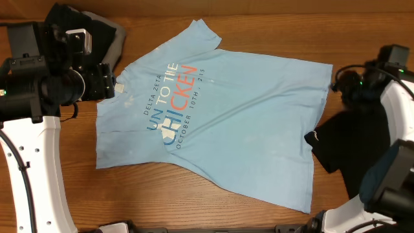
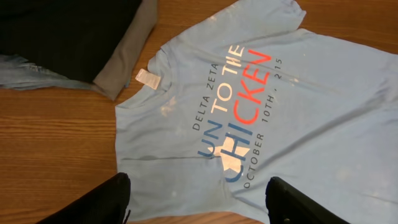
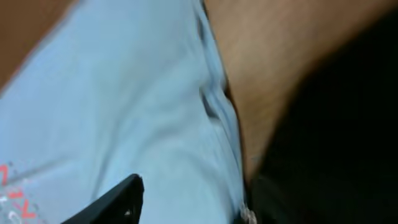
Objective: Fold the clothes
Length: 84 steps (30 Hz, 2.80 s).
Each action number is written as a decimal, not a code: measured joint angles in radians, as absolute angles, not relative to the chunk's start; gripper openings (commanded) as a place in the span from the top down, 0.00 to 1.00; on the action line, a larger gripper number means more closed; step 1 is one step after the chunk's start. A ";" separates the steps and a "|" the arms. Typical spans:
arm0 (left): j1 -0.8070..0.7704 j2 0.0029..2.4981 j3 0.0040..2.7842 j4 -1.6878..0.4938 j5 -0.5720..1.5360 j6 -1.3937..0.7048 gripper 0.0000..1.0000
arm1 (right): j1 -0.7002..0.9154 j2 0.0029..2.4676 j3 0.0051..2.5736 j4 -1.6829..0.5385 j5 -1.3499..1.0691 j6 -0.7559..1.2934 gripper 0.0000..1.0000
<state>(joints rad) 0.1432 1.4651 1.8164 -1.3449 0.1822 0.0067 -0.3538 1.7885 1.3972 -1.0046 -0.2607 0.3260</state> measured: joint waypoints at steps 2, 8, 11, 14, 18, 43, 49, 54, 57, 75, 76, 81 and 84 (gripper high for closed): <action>0.143 1.465 1.816 -1.345 0.179 0.007 0.25 | -0.352 1.789 1.387 -1.053 -0.260 0.325 0.47; 0.137 1.465 1.816 -1.345 0.171 0.007 0.24 | -0.346 1.790 1.217 -0.990 -0.202 0.366 0.51; 0.137 1.465 1.816 -1.349 0.171 0.007 0.25 | -0.347 1.795 1.131 -0.913 -0.175 0.396 0.51; 0.137 1.465 1.816 -1.362 0.171 0.007 0.25 | -0.347 1.795 1.077 -0.855 -0.157 0.432 0.53; 0.137 1.465 1.816 -1.369 0.171 0.007 0.25 | -0.347 1.795 1.036 -0.812 -0.139 0.464 0.58; 0.137 1.465 1.816 -1.385 0.171 0.007 0.25 | -0.556 1.753 1.314 -1.058 -0.115 0.485 0.55; 0.137 1.465 1.816 -1.393 0.171 0.007 0.22 | -0.654 1.747 1.320 -1.111 -0.120 0.490 0.38; 0.137 1.465 1.816 -1.425 0.129 0.010 0.16 | -0.717 1.747 1.320 -1.146 -0.215 0.443 0.37; 0.137 1.465 1.810 -1.437 0.080 0.009 0.16 | -0.717 1.742 1.320 -1.150 -0.313 0.384 0.35; 0.224 1.460 1.166 -0.949 -0.022 -0.107 0.35 | -0.423 1.471 1.319 -1.324 -0.421 0.268 0.32; 0.224 1.463 1.137 -0.919 -0.023 -0.102 0.34 | -0.399 1.471 1.316 -1.325 -0.415 0.268 0.32; 0.225 1.552 1.079 -0.835 -0.025 -0.098 0.36 | -0.331 1.471 1.266 -1.322 -0.398 0.264 0.32; 0.233 1.653 1.078 -0.825 -0.004 -0.096 0.36 | -0.323 1.471 1.212 -1.322 -0.374 0.263 0.30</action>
